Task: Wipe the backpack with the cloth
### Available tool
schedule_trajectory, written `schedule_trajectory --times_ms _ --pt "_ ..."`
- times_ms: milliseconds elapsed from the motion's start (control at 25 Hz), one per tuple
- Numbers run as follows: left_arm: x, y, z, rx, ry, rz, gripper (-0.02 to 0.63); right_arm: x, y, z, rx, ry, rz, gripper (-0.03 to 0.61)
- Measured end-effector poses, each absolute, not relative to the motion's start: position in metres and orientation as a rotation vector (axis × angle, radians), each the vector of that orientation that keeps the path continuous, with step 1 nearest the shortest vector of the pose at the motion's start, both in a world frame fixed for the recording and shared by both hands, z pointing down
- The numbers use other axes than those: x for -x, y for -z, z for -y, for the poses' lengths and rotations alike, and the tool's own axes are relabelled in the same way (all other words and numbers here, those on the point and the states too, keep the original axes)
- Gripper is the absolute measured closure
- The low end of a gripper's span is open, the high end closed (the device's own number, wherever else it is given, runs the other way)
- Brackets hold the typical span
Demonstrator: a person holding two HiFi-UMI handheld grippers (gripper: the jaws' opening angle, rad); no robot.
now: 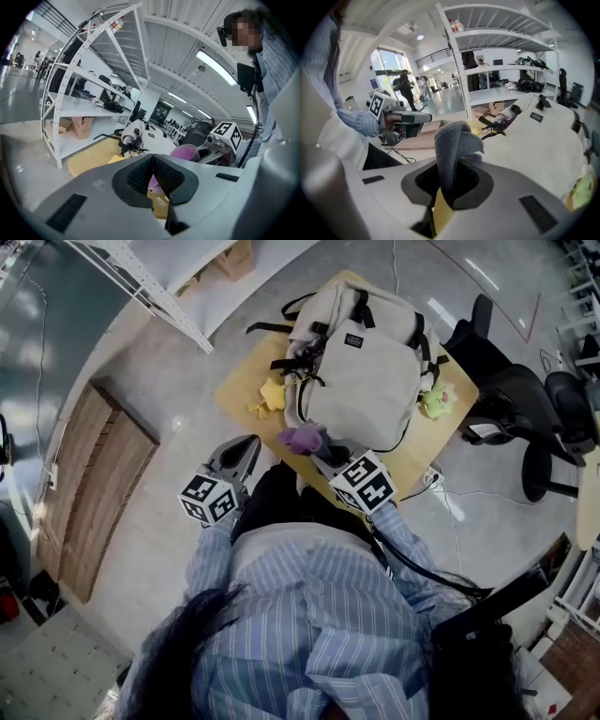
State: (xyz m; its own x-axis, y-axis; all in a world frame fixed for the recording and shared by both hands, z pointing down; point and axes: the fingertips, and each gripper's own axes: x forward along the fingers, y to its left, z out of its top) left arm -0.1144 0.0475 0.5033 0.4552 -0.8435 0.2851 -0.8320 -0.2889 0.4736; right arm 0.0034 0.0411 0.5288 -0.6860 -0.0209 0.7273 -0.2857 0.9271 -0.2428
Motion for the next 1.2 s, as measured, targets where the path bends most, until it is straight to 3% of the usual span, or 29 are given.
schedule_trajectory --times_ms 280,640,1200 --pt "0.114 -0.502 -0.041 -2.158 0.008 1.382 0.609 -0.002 -0.489 0.005 -0.398 -0.417 2.397 0.537" --pt "0.096 -0.496 -0.023 -2.234 -0.012 1.281 0.609 0.0 -0.51 0.019 -0.454 -0.419 2.356 0.537" --pt "0.086 -0.495 -0.002 -2.306 -0.045 1.156 0.609 -0.184 -0.511 0.042 -1.02 -0.606 2.138 0.537"
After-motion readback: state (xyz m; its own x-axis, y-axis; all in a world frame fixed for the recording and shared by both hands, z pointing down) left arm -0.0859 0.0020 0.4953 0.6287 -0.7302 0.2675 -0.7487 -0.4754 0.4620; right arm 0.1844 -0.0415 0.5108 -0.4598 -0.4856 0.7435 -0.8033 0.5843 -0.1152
